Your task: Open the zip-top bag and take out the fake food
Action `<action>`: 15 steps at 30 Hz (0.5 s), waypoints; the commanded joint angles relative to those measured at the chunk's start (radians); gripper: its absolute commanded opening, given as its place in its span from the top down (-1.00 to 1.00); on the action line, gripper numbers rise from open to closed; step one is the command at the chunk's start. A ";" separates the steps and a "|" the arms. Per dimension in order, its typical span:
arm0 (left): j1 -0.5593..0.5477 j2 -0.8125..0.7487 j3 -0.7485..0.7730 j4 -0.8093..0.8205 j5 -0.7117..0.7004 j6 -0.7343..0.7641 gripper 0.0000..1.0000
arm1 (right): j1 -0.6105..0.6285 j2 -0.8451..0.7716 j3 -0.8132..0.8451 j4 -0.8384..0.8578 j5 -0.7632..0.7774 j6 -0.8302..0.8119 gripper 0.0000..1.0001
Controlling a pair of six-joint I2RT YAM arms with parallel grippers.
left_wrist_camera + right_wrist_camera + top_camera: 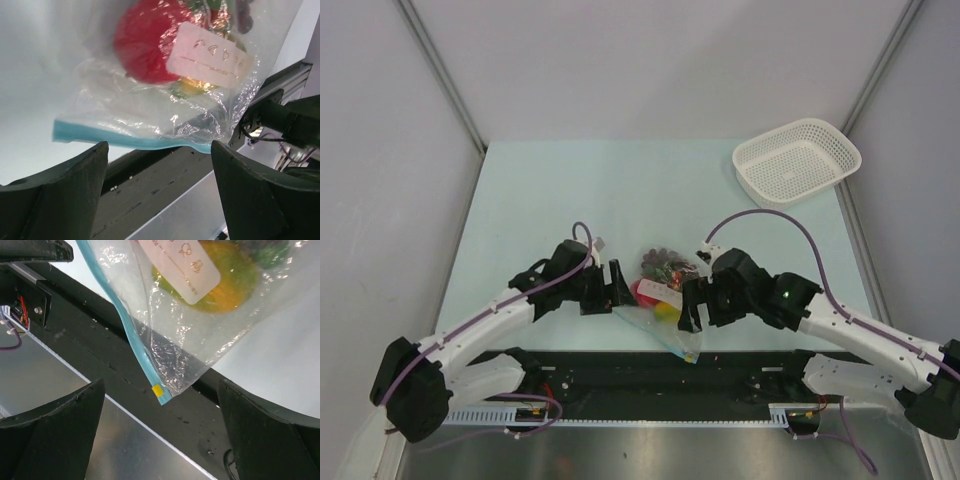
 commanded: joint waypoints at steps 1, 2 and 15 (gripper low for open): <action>0.003 -0.108 -0.049 -0.006 -0.107 -0.113 -0.81 | 0.059 -0.015 -0.039 0.086 0.082 0.095 -1.00; 0.003 -0.114 -0.061 0.001 -0.109 -0.142 -0.84 | 0.070 -0.027 -0.048 0.089 0.085 0.102 -1.00; 0.021 0.041 -0.143 0.256 -0.006 -0.238 -0.22 | 0.149 -0.166 -0.186 0.172 0.115 0.073 -1.00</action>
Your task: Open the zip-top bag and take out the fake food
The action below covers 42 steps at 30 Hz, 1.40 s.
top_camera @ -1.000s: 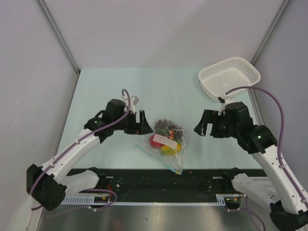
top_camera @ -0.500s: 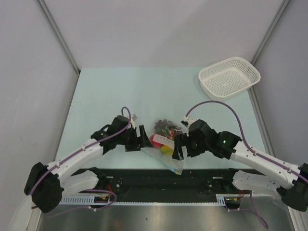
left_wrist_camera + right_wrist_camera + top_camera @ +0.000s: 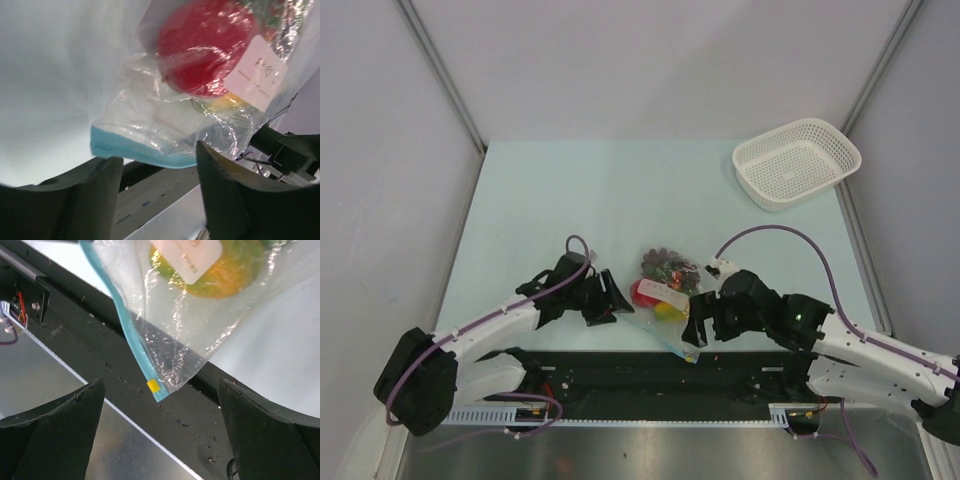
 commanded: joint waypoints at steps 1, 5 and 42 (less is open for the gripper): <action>0.012 0.050 0.023 0.148 0.039 -0.014 -0.13 | 0.067 -0.010 -0.018 0.088 0.040 -0.028 -1.00; 0.013 0.069 0.035 0.178 0.099 0.011 0.78 | 0.144 -0.049 -0.051 0.122 0.149 -0.092 -0.99; 0.076 0.188 0.627 0.061 0.172 0.089 0.56 | -0.268 -0.166 -0.048 0.534 0.103 -0.746 0.74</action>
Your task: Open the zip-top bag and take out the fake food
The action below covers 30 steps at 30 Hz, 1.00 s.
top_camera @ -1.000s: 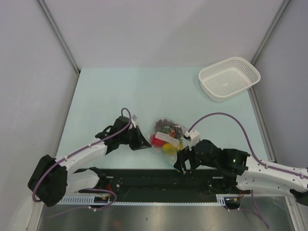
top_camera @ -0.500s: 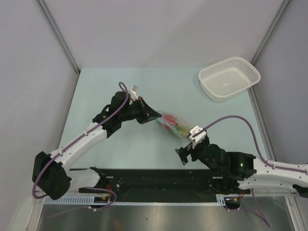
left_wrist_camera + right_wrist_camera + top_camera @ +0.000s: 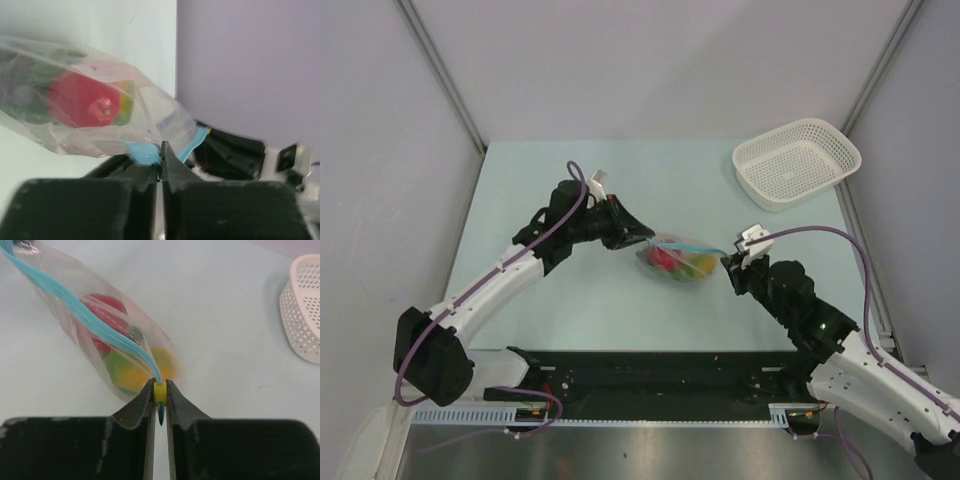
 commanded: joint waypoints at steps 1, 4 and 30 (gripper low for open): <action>-0.004 0.009 0.178 -0.118 0.003 0.277 0.35 | -0.122 0.085 0.107 0.052 -0.315 -0.056 0.80; -0.037 0.011 0.299 -0.291 -0.118 0.580 -0.64 | -0.170 0.165 0.231 -0.048 -0.504 -0.088 1.00; -0.203 0.374 0.665 -0.521 0.426 1.540 -0.42 | -0.393 0.352 0.471 -0.262 -1.062 -0.182 1.00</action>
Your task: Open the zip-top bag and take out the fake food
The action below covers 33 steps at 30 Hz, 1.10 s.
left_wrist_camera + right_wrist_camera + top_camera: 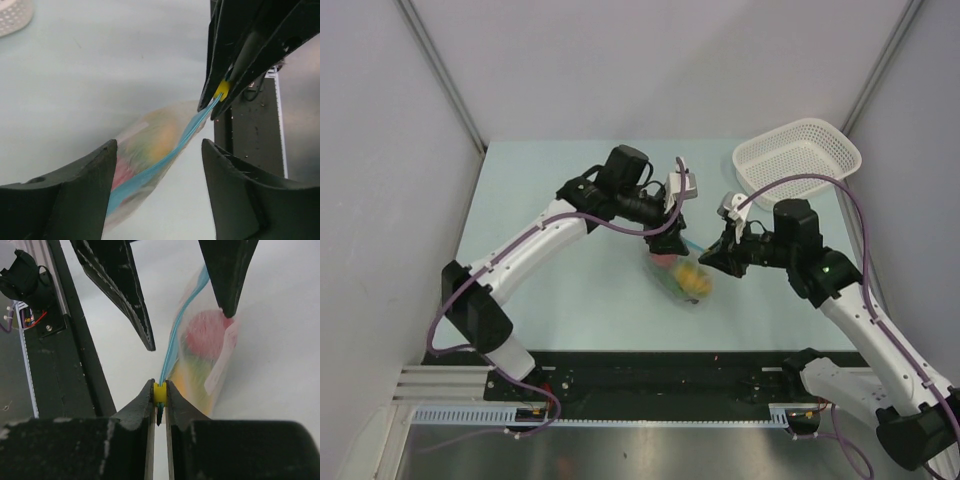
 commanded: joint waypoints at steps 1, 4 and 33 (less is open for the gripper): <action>-0.033 0.042 0.076 -0.074 0.107 0.087 -0.20 | -0.016 0.012 0.052 0.064 -0.056 0.046 1.00; -0.030 0.024 0.044 -0.090 -0.001 0.075 0.62 | -0.021 0.016 0.044 0.105 0.005 0.130 0.54; -0.012 -0.211 -0.258 0.232 0.050 -0.207 1.00 | -0.100 -0.053 -0.163 0.405 -0.067 0.269 0.27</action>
